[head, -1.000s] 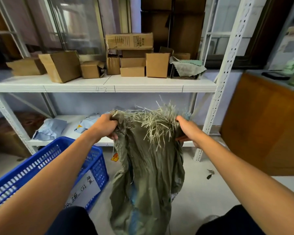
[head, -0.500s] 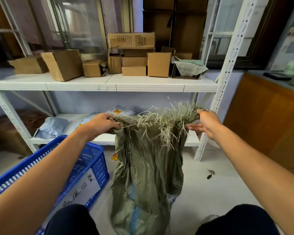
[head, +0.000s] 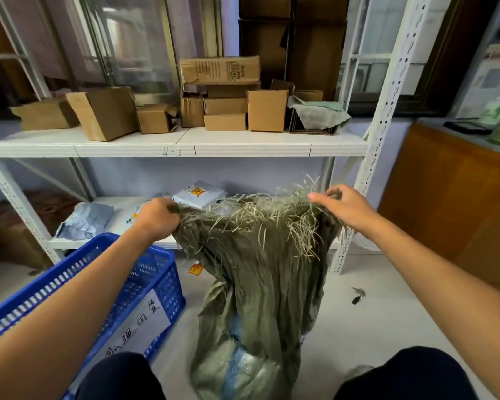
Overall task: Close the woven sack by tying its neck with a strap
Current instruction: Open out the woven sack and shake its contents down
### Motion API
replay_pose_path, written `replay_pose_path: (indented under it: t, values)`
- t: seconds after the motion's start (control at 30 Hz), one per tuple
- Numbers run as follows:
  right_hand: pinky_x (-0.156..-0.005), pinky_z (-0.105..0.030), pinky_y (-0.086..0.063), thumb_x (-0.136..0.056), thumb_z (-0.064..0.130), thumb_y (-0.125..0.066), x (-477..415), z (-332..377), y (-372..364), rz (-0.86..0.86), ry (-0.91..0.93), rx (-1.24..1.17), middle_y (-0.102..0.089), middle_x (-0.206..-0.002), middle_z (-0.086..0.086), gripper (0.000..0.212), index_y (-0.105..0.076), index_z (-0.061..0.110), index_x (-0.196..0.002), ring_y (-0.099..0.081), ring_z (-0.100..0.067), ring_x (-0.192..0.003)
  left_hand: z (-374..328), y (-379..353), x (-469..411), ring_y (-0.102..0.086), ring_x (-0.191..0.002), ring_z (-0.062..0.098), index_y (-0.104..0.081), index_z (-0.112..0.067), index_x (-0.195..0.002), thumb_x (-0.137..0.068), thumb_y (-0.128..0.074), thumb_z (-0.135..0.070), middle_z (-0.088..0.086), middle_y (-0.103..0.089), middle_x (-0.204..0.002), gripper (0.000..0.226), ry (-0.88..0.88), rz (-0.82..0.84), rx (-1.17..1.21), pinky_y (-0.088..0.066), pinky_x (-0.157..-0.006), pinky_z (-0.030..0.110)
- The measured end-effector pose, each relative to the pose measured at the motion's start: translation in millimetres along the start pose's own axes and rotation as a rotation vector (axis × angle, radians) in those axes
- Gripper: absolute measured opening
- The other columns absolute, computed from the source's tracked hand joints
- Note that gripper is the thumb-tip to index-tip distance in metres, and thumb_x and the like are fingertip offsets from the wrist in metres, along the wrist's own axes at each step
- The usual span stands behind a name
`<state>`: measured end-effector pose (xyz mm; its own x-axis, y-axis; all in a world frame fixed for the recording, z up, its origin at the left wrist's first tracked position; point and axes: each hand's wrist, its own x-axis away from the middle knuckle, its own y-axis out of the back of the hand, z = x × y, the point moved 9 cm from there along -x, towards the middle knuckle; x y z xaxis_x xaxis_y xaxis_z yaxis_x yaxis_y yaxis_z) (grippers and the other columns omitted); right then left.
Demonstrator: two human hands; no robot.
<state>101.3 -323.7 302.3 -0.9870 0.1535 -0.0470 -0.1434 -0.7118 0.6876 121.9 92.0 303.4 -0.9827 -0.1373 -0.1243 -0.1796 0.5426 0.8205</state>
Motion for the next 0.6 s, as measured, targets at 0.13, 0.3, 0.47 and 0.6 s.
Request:
replay_pose_path:
  t: [0.13, 0.3, 0.47, 0.6]
  values:
    - [-0.096, -0.040, -0.050, -0.080, 0.056, -0.074, -3.3, 0.0, -5.2, -0.030, 0.117, 0.316, -0.055, -0.123, -0.005, 0.054, -0.063, 0.020, -0.119, -0.058, -0.023, -0.106, -5.7, 2.2, 16.0, -0.062, -0.063, 0.025, -0.071, -0.018, -0.088, -0.083, -0.052, -0.006, 0.007, -0.069, -0.075, 0.023, 0.013, -0.042, -0.273, -0.050, -0.063, 0.033]
    - [-0.072, -0.032, -0.043, -0.084, 0.060, -0.069, 4.7, -2.9, -4.0, -0.082, 0.114, 0.515, -0.051, -0.100, -0.006, 0.051, -0.058, 0.011, -0.075, -0.054, -0.017, -0.078, 12.3, -6.1, 17.4, -0.070, -0.044, 0.022, -0.071, -0.009, -0.083, -0.090, -0.048, -0.008, 0.005, -0.077, -0.076, 0.024, 0.172, 0.079, -0.122, -0.063, -0.063, 0.036]
    - [-0.071, -0.033, -0.043, -0.088, 0.063, -0.060, 14.7, 5.2, -4.7, -0.118, 0.149, 0.688, -0.051, -0.105, -0.009, 0.057, -0.051, 0.011, -0.067, -0.052, -0.022, -0.081, 9.4, -7.4, 15.8, -0.073, -0.051, 0.022, -0.070, -0.001, -0.077, -0.095, -0.046, -0.007, 0.007, -0.076, -0.066, 0.031, 0.199, 0.098, 0.040, -0.058, -0.057, 0.033]
    - [-0.059, -0.033, -0.037, -0.085, 0.069, -0.059, 11.6, 0.8, -10.0, -0.029, 0.126, 0.635, -0.046, -0.065, -0.002, 0.067, -0.043, 0.011, -0.055, -0.052, -0.024, -0.065, 7.9, -0.1, 1.4, -0.072, -0.084, 0.038, -0.061, -0.004, -0.083, -0.098, -0.048, -0.008, 0.022, -0.071, -0.090, 0.020, 0.169, -0.019, 0.332, -0.060, -0.082, 0.055]
